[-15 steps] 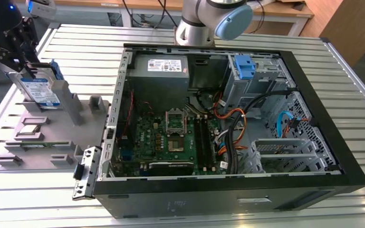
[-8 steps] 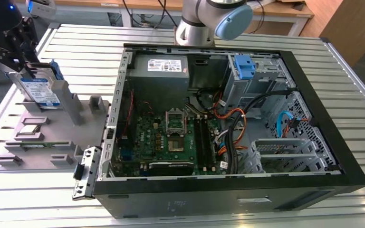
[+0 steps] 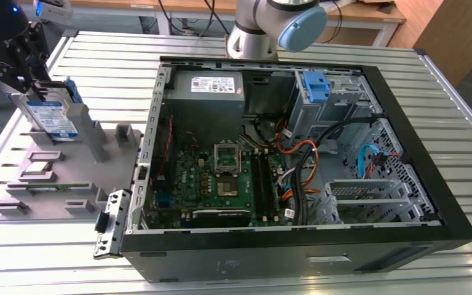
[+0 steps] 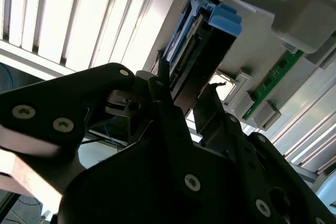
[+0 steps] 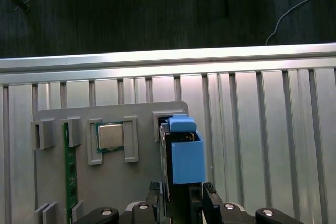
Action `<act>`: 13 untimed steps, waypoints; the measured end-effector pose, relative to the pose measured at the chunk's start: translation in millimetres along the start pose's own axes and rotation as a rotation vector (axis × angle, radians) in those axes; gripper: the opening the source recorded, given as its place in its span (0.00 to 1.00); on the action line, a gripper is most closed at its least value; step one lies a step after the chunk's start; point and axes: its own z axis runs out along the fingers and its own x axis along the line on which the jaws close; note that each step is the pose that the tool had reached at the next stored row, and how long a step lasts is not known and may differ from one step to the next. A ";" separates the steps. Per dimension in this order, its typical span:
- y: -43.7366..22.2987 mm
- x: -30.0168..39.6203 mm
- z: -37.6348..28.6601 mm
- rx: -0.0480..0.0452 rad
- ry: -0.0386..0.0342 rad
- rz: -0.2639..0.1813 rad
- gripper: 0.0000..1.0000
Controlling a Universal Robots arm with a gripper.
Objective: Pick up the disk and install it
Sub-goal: 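Pick up the disk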
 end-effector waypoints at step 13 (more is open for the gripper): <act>0.0 0.0 0.0 -0.0014 0.0000 0.000 0.35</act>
